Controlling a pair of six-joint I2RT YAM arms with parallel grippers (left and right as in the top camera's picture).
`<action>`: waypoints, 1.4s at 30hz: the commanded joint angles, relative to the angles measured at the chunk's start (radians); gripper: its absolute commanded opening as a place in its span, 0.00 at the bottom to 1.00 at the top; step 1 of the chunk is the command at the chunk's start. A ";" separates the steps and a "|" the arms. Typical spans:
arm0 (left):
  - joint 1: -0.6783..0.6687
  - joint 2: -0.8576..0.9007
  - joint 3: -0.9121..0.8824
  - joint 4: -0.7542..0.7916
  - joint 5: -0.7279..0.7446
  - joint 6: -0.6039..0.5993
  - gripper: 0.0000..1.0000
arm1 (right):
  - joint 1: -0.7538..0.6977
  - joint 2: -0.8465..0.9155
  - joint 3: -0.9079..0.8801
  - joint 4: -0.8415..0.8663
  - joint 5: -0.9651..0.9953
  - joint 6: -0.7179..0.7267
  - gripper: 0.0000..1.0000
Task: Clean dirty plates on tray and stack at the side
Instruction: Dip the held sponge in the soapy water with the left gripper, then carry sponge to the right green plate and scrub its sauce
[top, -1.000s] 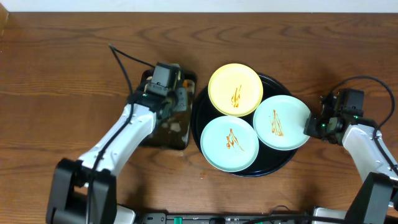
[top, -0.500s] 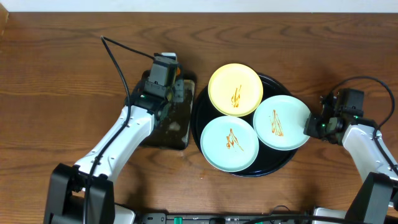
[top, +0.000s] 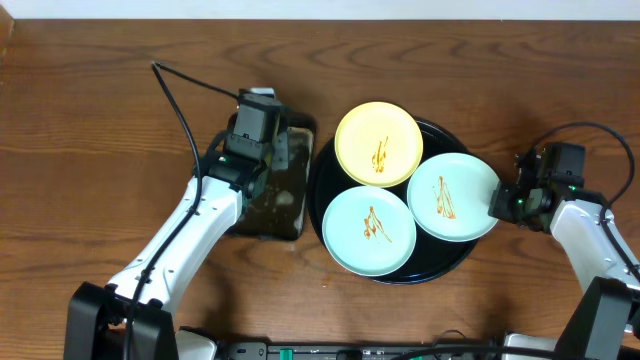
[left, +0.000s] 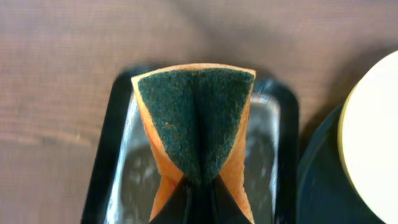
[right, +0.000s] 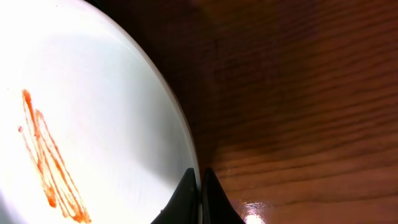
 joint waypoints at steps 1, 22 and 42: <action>-0.002 0.014 0.014 -0.058 0.084 -0.094 0.07 | -0.002 0.005 0.008 -0.005 0.018 -0.002 0.01; -0.001 0.052 0.013 -0.074 0.331 -0.087 0.08 | -0.002 0.005 0.008 -0.010 0.017 -0.002 0.01; -0.005 0.052 0.026 -0.063 0.434 -0.043 0.07 | -0.002 0.005 0.008 -0.009 0.017 -0.002 0.01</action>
